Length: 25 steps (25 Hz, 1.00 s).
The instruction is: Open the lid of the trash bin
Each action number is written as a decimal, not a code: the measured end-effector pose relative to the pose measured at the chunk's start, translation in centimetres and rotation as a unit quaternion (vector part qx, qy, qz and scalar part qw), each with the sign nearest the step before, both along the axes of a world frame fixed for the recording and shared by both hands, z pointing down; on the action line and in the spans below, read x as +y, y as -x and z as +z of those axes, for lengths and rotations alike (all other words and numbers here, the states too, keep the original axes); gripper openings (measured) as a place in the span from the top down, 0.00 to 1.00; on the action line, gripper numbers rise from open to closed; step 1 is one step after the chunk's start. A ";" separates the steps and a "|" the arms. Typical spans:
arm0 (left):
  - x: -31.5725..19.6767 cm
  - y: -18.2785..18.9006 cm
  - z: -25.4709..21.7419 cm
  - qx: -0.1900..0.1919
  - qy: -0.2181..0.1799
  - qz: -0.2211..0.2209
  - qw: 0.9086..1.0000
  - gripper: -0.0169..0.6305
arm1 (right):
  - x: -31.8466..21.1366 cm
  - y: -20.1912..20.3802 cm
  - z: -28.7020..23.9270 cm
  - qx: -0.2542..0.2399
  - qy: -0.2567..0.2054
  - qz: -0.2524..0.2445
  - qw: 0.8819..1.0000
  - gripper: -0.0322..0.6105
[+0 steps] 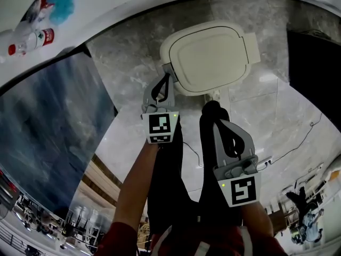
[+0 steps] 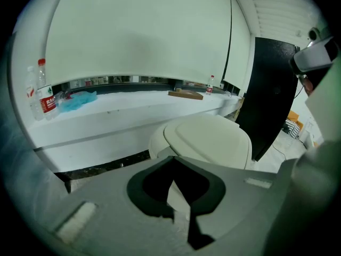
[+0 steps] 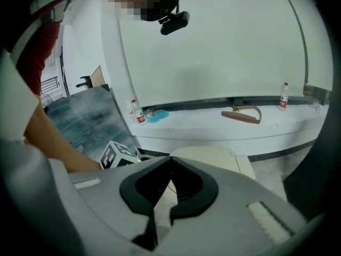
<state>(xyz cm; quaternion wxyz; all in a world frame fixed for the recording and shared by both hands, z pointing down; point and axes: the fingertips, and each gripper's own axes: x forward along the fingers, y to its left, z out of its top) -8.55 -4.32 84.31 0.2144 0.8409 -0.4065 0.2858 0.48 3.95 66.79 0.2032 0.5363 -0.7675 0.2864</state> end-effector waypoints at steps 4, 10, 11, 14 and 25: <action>0.0 0.0 0.2 0.012 0.007 0.007 1.000 0.97 | -0.1 -0.2 0.2 0.000 0.002 -0.002 1.000 0.95; 0.0 0.1 0.1 0.010 -0.001 0.000 1.000 0.97 | -0.6 -0.2 -0.1 0.000 0.003 -0.002 1.000 0.95; -0.1 0.1 0.1 0.008 -0.002 -0.002 1.000 0.97 | -0.6 -0.1 -0.1 0.000 0.002 -0.003 1.000 0.95; 0.0 0.0 0.0 0.004 -0.005 0.002 1.000 0.97 | -0.8 -0.2 -0.1 0.002 0.002 -0.005 1.000 0.95; 0.1 -0.6 -0.4 -0.028 -0.013 0.036 0.999 0.97 | -1.1 -0.4 -0.4 -0.001 -0.003 -0.005 1.000 0.95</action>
